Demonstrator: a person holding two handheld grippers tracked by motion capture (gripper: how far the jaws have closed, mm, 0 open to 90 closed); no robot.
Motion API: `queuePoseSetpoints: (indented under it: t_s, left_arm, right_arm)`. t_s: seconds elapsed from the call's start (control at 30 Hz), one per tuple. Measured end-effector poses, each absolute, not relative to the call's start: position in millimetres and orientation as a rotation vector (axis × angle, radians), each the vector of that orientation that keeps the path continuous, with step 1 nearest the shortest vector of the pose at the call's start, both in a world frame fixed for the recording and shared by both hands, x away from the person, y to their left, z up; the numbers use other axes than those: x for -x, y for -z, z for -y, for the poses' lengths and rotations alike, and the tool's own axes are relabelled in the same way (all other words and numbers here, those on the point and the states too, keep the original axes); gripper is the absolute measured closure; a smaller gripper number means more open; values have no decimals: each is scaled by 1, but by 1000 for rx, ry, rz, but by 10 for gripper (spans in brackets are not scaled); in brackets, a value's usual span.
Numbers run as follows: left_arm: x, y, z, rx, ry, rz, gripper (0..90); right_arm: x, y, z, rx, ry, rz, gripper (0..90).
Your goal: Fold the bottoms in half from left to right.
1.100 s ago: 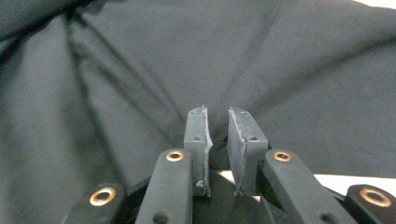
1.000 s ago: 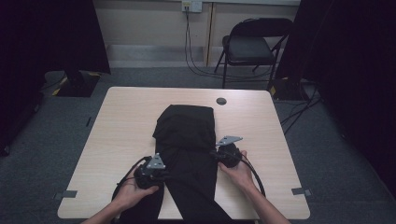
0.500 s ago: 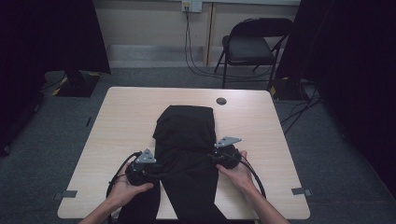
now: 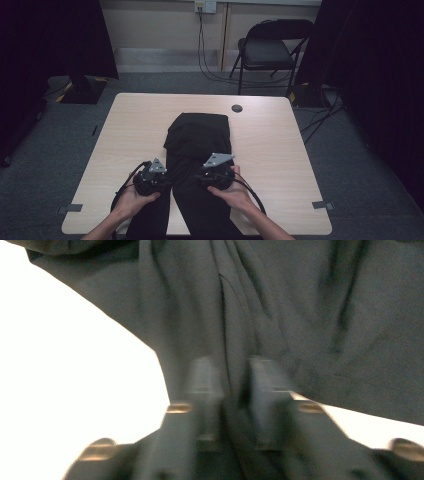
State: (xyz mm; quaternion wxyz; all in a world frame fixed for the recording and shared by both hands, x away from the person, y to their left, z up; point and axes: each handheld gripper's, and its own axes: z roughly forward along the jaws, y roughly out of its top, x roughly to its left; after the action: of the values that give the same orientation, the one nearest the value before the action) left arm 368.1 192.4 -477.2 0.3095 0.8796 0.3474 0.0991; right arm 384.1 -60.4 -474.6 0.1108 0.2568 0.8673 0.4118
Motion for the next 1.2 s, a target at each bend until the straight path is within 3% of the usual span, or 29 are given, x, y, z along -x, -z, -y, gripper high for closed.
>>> queuePoseSetpoints:
  t_s: [0.17,0.33,0.47,0.63,0.73,0.8,0.9,0.93,1.0,1.2]
  left_arm:
    - [-376,457,-207,-2094,-145,-961,865]
    - [-388,434,-199,-1951,-93,-930,865]
    - [-400,424,-185,-1878,-80,-926,865]
    - [-414,422,-172,-1797,-43,-951,863]
    - [-422,425,-166,-1789,-37,-972,860]
    - [-425,427,-162,-1772,-13,-989,857]
    - [-427,432,-154,-1792,-3,-1002,835]
    - [-428,436,-152,-1809,5,-999,826]
    - [-426,447,-146,-1866,5,-994,794]
    - [-412,477,-136,-2076,-37,-954,667]
  right_arm:
    - [-385,494,26,-718,-1185,-2613,681]
    - [-388,500,11,-717,-1221,-2612,692]
    - [-382,494,7,-661,-1258,-2632,611]
    - [-360,472,18,-537,-1385,-2668,432]
    - [-349,464,23,-499,-1456,-2666,414]
    - [-342,456,30,-491,-1525,-2630,450]
    - [-341,446,45,-562,-1643,-2591,620]
    - [-344,443,50,-583,-1645,-2599,717]
    - [-348,440,60,-622,-1545,-2580,780]
    - [-368,452,104,-802,-1384,-2529,751]
